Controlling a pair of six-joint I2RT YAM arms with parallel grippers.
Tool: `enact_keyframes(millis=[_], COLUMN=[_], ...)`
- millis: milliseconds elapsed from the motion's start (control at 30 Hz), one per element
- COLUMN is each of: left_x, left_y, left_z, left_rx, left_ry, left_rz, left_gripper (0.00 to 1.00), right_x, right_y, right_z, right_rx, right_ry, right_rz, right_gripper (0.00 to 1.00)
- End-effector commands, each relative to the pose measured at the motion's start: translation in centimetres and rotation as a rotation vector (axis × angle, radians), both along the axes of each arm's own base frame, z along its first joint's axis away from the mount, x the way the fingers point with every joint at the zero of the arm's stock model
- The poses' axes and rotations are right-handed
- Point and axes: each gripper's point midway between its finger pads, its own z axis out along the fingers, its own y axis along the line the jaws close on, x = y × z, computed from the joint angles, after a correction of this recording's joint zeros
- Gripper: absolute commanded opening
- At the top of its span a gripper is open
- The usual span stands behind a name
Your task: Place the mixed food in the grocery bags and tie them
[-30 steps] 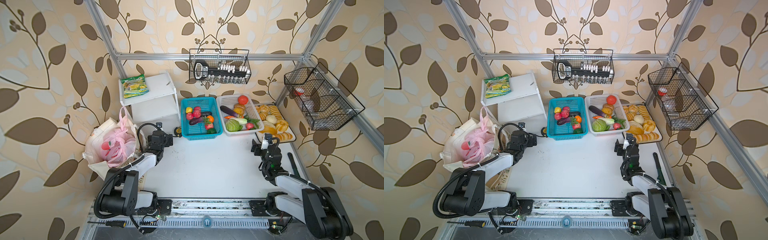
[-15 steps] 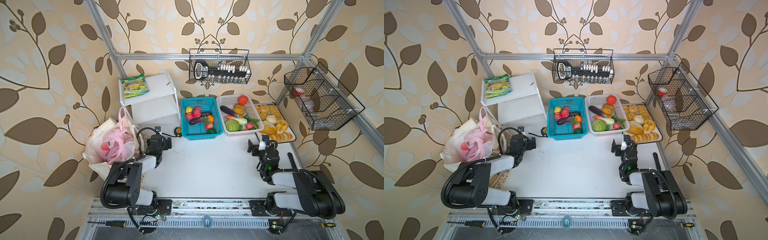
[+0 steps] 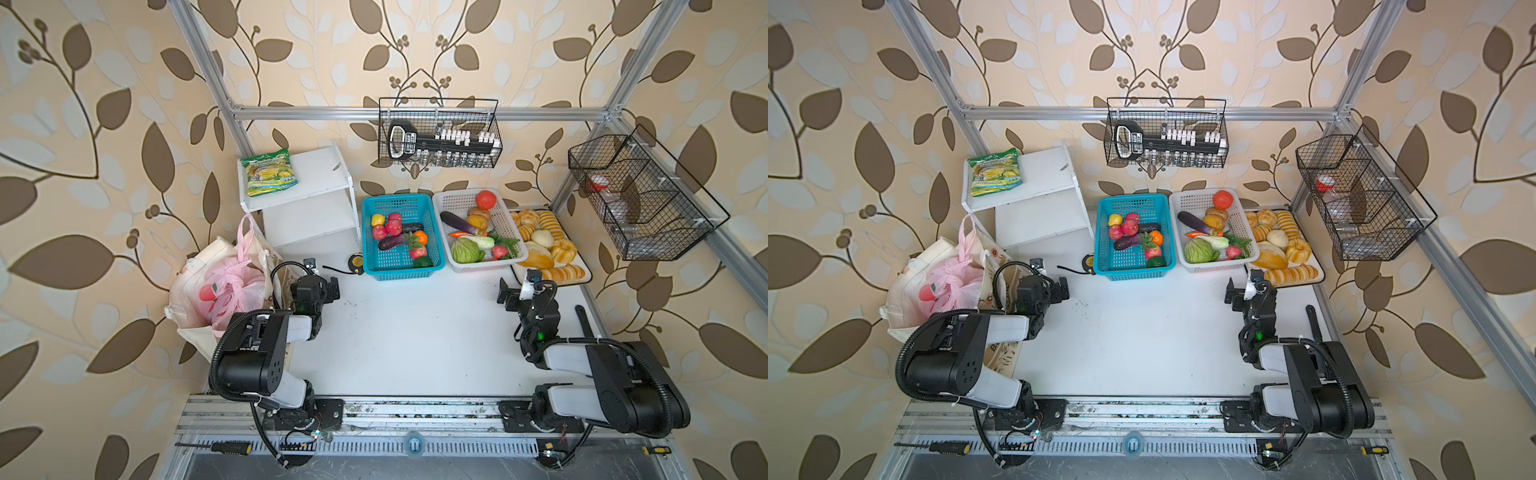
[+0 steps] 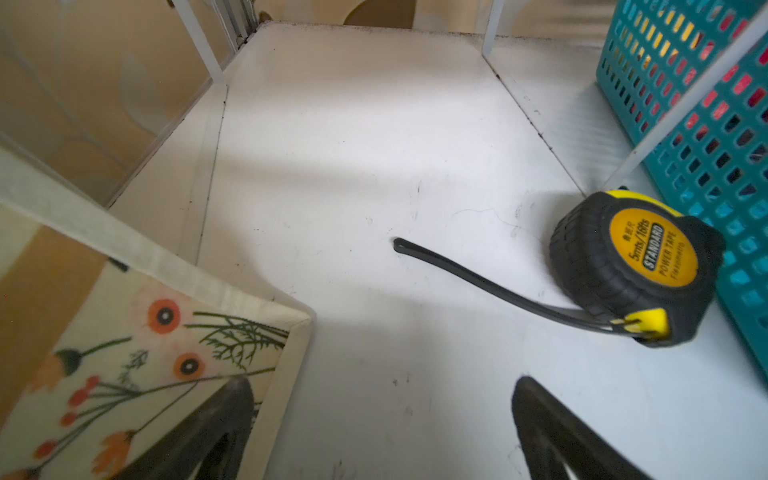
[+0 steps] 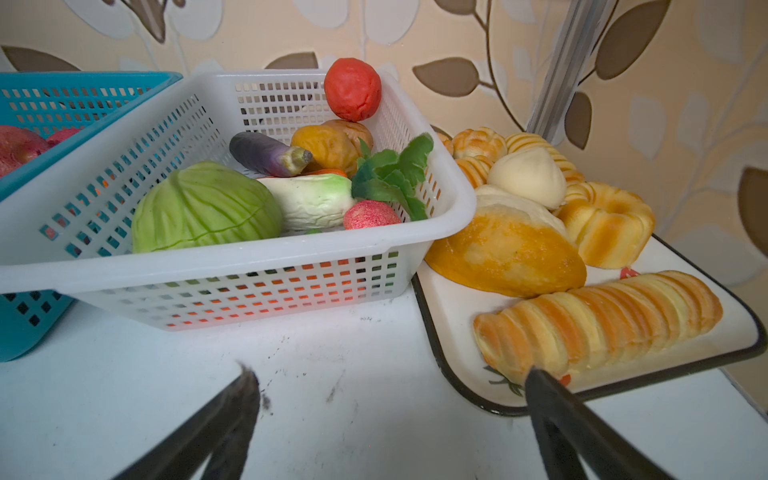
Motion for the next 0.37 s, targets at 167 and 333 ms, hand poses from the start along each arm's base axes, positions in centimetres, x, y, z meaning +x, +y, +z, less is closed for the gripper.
enact_keyframes(millis=[167, 333], left_x=[0.76, 0.73], left_y=[1.14, 1.14], left_z=[1.47, 1.44], left_rx=[-0.005, -0.005], left_ry=[-0.058, -0.057], left_rz=[0.055, 0.056], left_gripper=[0.99, 0.99], right_x=[0.68, 0.66], right_y=[-0.08, -0.06], right_z=[0.93, 0.94], right_rx=[0.001, 0.002], right_ry=[-0.026, -0.026], right_rz=[-0.004, -0.003], right_gripper=[1.0, 1.0])
